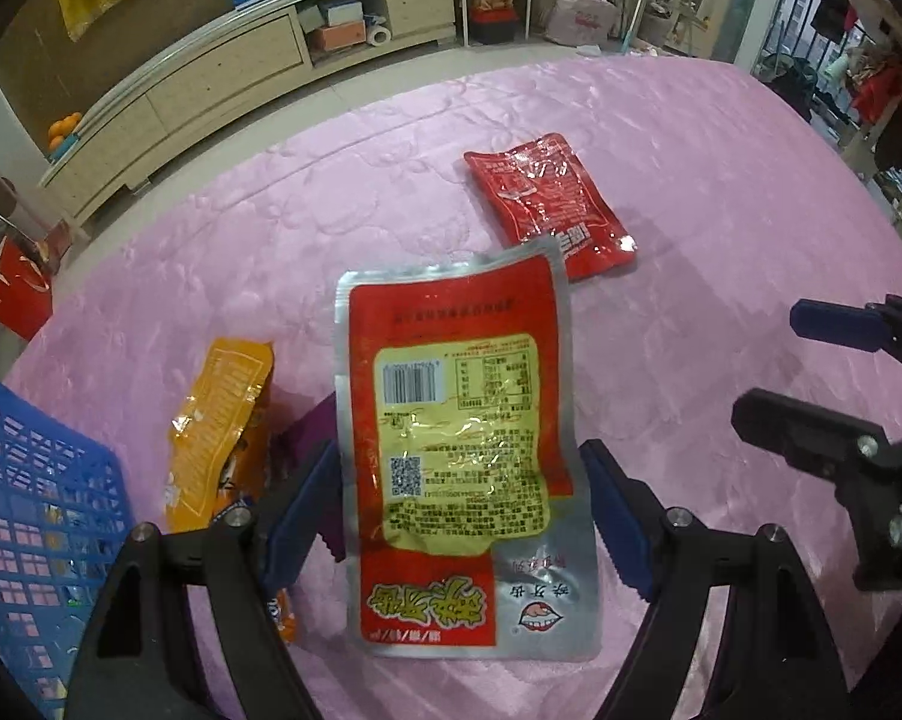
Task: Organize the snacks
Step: 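Close the left tool on the red-and-silver pouch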
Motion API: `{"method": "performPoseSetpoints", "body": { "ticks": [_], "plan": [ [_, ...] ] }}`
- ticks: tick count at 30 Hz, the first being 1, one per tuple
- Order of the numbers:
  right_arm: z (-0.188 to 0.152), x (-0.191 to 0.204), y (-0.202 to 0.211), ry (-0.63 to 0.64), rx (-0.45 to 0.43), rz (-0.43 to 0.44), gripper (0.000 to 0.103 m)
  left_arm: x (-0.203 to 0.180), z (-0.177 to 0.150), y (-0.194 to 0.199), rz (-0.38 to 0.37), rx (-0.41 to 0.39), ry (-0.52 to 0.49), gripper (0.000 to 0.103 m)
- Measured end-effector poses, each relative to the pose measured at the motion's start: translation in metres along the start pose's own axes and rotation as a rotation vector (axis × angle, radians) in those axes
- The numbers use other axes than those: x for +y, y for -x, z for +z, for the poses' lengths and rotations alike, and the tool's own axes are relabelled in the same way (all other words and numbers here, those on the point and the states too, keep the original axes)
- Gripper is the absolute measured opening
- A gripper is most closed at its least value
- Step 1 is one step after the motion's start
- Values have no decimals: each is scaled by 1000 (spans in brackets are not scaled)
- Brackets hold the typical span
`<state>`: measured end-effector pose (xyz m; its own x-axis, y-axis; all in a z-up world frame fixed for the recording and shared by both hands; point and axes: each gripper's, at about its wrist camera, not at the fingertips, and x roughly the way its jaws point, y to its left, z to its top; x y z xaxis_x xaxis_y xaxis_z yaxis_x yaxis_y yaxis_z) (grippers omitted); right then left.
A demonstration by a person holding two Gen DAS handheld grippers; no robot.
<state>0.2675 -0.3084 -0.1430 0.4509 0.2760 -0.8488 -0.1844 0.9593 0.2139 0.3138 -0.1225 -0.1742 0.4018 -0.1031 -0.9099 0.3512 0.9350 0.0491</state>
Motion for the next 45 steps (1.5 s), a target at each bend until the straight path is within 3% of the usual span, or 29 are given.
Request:
{"method": "performPoseSetpoints", "body": {
  "ticks": [4,12,17,20,24,26,30,41,45],
  "plan": [
    [1,2,0,2,0,4,86,-4,7,3,53,-46,9,79],
    [2,1,0,-4,2,17,86,0,15,-7,35,-1,59,79],
    [3,0,-1,-6,4,16,86,10,10,-8,-18,31,130,79],
    [1,1,-4,-2,10,6,86,8,4,-8,-37,50,134,73],
    [-1,3,-8,-3,21,2,86,8,-5,-2,-29,48,155,52],
    [-1,4,-8,1,21,2,86,10,-10,-1,-26,48,168,48],
    [-3,9,-9,13,26,4,86,3,-12,0,11,46,161,47],
    [-5,16,-13,13,31,10,86,1,4,-11,16,21,152,49],
    [-5,14,-11,15,27,9,86,-3,2,-8,-7,20,161,38]
  ]
}}
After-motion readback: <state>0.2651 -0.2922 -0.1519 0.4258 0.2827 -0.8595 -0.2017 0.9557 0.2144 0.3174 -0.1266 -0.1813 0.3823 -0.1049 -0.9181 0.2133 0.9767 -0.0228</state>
